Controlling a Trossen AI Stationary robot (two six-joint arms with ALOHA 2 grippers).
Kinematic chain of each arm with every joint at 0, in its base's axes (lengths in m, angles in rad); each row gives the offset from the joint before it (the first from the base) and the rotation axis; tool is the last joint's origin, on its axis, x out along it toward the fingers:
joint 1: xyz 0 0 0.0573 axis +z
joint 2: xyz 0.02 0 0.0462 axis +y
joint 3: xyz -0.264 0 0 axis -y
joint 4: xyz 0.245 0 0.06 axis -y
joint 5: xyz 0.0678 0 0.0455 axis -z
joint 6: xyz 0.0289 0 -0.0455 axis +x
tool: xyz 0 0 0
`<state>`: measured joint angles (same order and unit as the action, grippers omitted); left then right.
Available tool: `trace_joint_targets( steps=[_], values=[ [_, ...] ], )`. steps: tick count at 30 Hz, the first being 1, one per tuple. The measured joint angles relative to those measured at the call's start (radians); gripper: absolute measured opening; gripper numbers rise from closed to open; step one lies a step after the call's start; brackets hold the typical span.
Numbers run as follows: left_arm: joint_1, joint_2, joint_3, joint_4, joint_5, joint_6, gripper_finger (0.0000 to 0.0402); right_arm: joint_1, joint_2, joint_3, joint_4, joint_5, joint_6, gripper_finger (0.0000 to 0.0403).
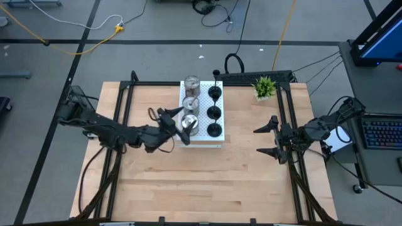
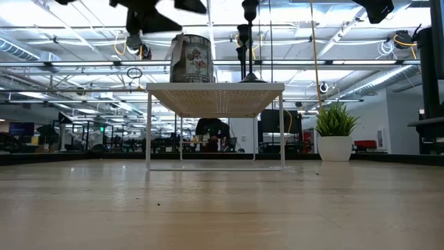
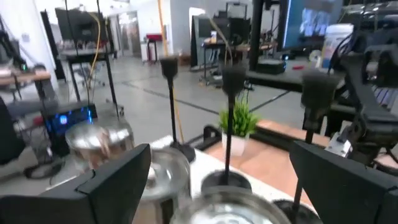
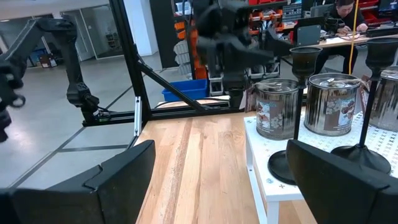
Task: Pick & Place candle stick holders
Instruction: Return to Home Position
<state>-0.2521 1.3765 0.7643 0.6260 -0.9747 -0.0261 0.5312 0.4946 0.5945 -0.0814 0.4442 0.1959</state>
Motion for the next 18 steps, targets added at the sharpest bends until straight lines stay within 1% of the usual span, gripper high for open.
trace_joint_targets(
  steps=[5, 8, 15, 18],
  values=[
    [-0.040, -0.137, 0.000, -0.012, -0.004, 0.106, 0.0390, 0.000, 0.000, 0.000, 0.000, 0.000, 0.000, 0.0354],
    [-0.083, -0.230, 0.000, -0.082, -0.004, 0.119, 0.0390, 0.000, 0.000, 0.000, 0.001, 0.000, 0.000, 0.0354],
    [-0.196, -0.410, 0.000, -0.272, -0.004, 0.058, 0.0390, 0.000, 0.000, 0.000, -0.001, -0.001, 0.000, 0.0354],
    [-0.235, -0.458, 0.000, -0.305, -0.004, 0.026, 0.0390, 0.000, 0.000, 0.000, -0.001, 0.000, 0.000, 0.0354]
  ],
)
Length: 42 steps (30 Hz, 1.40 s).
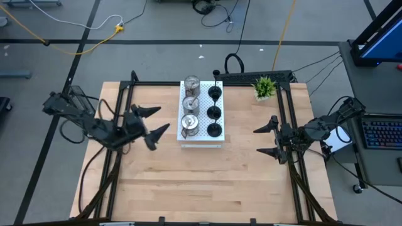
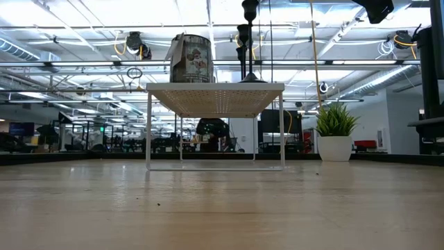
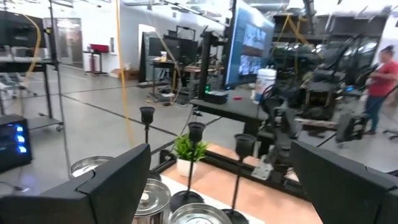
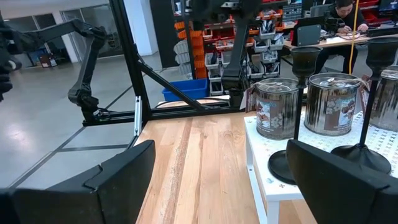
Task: Pick & Place candle stick holders
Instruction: Return to Home Position
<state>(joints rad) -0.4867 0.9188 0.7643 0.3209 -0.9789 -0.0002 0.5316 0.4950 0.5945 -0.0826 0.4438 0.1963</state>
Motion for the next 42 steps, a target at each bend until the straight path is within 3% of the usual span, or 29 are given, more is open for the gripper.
trace_joint_targets(
  steps=[9, 21, 26, 32, 38, 40, 42],
  values=[
    [-0.054, -0.025, 0.000, -0.066, 0.003, 0.021, 0.0390, 0.000, 0.000, 0.000, 0.003, 0.000, 0.000, 0.0354],
    [-0.070, -0.023, 0.000, -0.283, 0.010, -0.276, 0.0378, 0.000, 0.011, 0.000, 0.003, 0.001, 0.075, 0.0354],
    [-0.055, -0.023, 0.000, -0.360, 0.051, -0.345, 0.0301, -0.008, 0.029, 0.000, 0.004, 0.053, 0.072, 0.0354],
    [-0.025, -0.031, 0.000, -0.441, 0.159, -0.350, 0.0158, -0.009, 0.054, 0.000, 0.022, 0.185, 0.101, 0.0354],
    [0.024, -0.102, 0.000, -0.567, 0.282, -0.335, 0.0029, -0.009, 0.058, 0.000, 0.095, 0.188, 0.108, 0.0354],
    [0.042, -0.131, 0.000, -0.587, 0.298, -0.335, 0.0008, -0.009, 0.058, 0.000, 0.100, 0.229, 0.075, 0.0354],
    [0.054, -0.159, -0.009, -0.590, 0.314, -0.320, 0.0012, -0.009, 0.058, 0.000, 0.103, 0.317, 0.068, 0.0350]
  ],
)
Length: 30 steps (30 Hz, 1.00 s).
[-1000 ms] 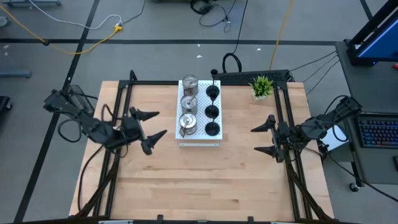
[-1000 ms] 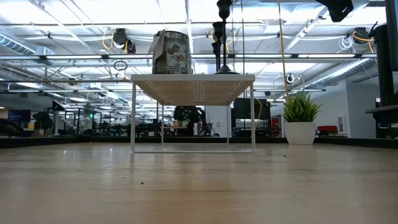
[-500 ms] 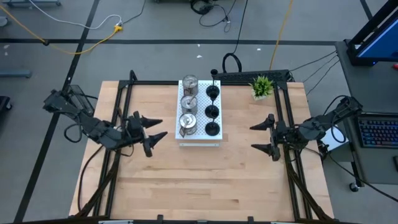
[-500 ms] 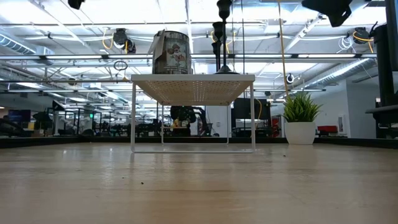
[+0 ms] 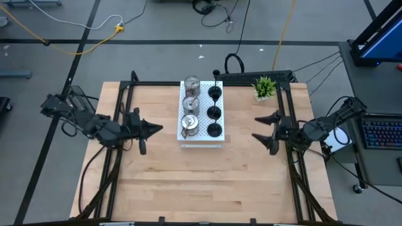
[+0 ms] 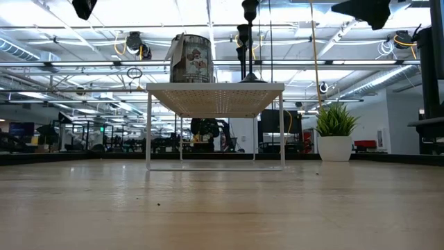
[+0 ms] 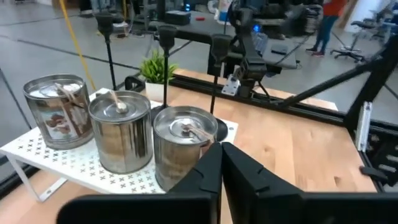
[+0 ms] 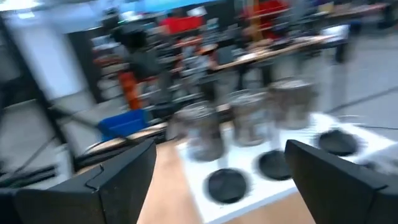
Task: Pick & Place candle stick holders
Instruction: Return to Home Position
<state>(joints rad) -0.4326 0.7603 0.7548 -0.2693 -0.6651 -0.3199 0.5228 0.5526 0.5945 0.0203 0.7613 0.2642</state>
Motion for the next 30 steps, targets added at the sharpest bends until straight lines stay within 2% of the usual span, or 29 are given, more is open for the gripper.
trace_joint_targets(
  steps=[3, 6, 9, 12, 17, 26, 30],
  values=[
    [0.013, -0.050, -0.040, 0.007, 0.029, 0.021, 0.0019, 0.000, -0.016, 0.000, -0.003, 0.113, -0.026, 0.0339],
    [0.015, -0.112, -0.116, 0.043, 0.045, -0.002, 0.0016, 0.000, -0.050, 0.000, -0.001, 0.141, -0.065, 0.0330],
    [0.014, -0.182, -0.217, 0.120, 0.046, -0.026, 0.0004, 0.004, -0.088, 0.000, -0.003, 0.112, -0.075, 0.0322],
    [0.014, -0.253, -0.312, 0.190, 0.055, -0.030, 0.0011, 0.014, -0.122, 0.000, -0.024, 0.076, -0.075, 0.0319],
    [0.014, -0.365, -0.426, 0.189, 0.070, -0.049, 0.0010, 0.024, -0.162, 0.000, -0.115, 0.077, -0.075, 0.0318],
    [0.014, -0.530, -0.554, 0.192, 0.064, -0.050, 0.0014, 0.024, -0.205, 0.000, -0.204, 0.076, -0.068, 0.0316],
    [0.014, -0.578, -0.589, 0.188, 0.060, -0.050, 0.0004, 0.024, -0.238, 0.000, -0.287, 0.072, -0.068, 0.0280]
  ],
)
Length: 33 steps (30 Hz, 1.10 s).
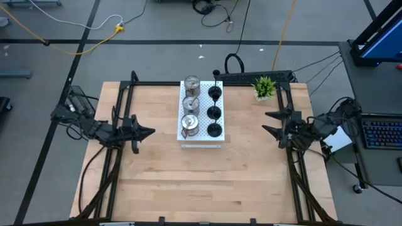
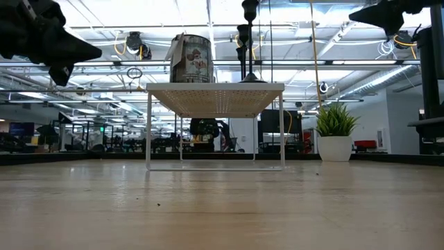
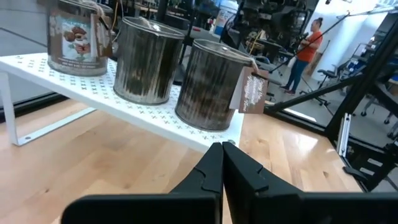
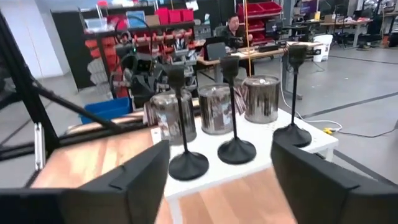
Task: Pick & Place candle stick holders
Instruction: Return to Home Position
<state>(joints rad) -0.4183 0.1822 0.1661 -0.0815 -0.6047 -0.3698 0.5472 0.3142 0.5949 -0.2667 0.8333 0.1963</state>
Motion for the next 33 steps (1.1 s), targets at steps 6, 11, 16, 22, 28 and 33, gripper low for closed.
trace_joint_targets(
  steps=[6, 11, 16, 22, 28, 33],
  values=[
    [0.000, -0.036, -0.006, -0.003, -0.026, 0.041, 0.0010, 0.000, -0.055, 0.000, -0.095, -0.027, -0.001, 0.0138],
    [0.001, -0.056, -0.006, -0.006, -0.056, 0.062, 0.0008, 0.000, -0.106, 0.000, -0.162, -0.074, -0.055, 0.0013],
    [0.014, -0.060, -0.006, 0.007, -0.059, 0.061, 0.0012, 0.000, -0.186, 0.000, -0.214, -0.265, -0.036, 0.0007],
    [0.054, -0.060, -0.006, 0.001, -0.057, 0.050, 0.0008, -0.002, -0.214, -0.023, -0.231, -0.312, -0.018, 0.0001],
    [0.102, -0.059, -0.006, 0.011, -0.008, 0.036, 0.0004, -0.003, -0.210, -0.118, -0.166, -0.327, 0.011, 0.0001],
    [0.132, -0.058, -0.011, 0.038, 0.021, 0.021, 0.0009, -0.003, -0.212, -0.209, -0.039, -0.392, 0.002, 0.0000]
  ],
)
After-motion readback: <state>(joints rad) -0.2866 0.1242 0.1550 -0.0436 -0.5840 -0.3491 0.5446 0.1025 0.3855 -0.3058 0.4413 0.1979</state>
